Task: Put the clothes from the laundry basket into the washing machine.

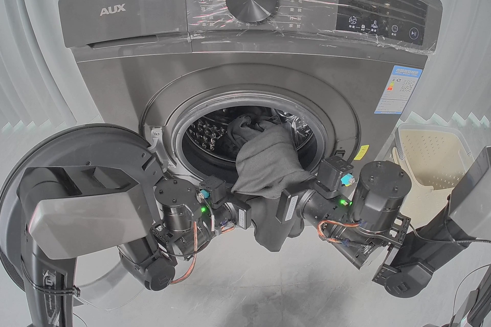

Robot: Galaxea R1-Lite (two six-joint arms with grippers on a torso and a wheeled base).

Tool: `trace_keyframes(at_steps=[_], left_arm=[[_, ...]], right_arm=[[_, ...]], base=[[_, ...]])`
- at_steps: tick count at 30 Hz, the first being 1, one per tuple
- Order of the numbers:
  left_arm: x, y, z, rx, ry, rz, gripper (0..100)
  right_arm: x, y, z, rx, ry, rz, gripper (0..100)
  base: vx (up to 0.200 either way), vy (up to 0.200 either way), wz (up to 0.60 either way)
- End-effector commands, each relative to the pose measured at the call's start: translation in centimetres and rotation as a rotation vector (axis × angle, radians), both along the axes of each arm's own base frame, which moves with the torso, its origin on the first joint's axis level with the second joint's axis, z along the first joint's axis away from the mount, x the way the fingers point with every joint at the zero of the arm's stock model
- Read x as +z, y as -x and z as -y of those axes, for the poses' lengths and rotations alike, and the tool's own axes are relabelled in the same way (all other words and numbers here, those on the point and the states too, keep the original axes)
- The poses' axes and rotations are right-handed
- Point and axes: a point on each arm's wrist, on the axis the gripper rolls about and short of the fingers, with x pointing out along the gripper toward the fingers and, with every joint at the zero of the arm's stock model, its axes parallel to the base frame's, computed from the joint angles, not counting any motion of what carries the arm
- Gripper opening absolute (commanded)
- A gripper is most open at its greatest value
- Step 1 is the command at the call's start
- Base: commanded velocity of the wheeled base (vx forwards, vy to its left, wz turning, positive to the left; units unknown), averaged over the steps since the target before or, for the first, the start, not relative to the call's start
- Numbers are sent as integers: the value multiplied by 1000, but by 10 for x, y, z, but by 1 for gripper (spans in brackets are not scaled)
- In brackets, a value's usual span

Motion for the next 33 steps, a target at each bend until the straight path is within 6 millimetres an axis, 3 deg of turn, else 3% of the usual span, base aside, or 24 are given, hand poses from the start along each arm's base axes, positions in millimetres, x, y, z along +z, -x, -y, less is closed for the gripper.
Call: trace_keyframes(at_steps=[1, 4, 5, 10, 26, 33], left_arm=[[4, 2, 0, 2, 10, 5, 0], [7, 1, -1, 7, 14, 10, 0], [8, 1, -1, 8, 18, 13, 0], [13, 1, -2, 11, 33, 19, 0], [28, 4, -4, 29, 65, 40, 0], [29, 4, -3, 28, 67, 43, 0]], right_arm=[[0, 4, 0, 9, 1, -3, 0], [0, 4, 0, 10, -2, -3, 0], [0, 3, 0, 10, -3, -4, 100], [-2, 3, 2, 4, 1, -11, 100], [-61, 36, 46, -12, 242, -213, 100], [-64, 41, 52, -14, 254, -228, 100]], base=[[0, 0, 0], [0, 0, 0], [0, 0, 0], [0, 0, 0], [0, 0, 0], [0, 0, 0]])
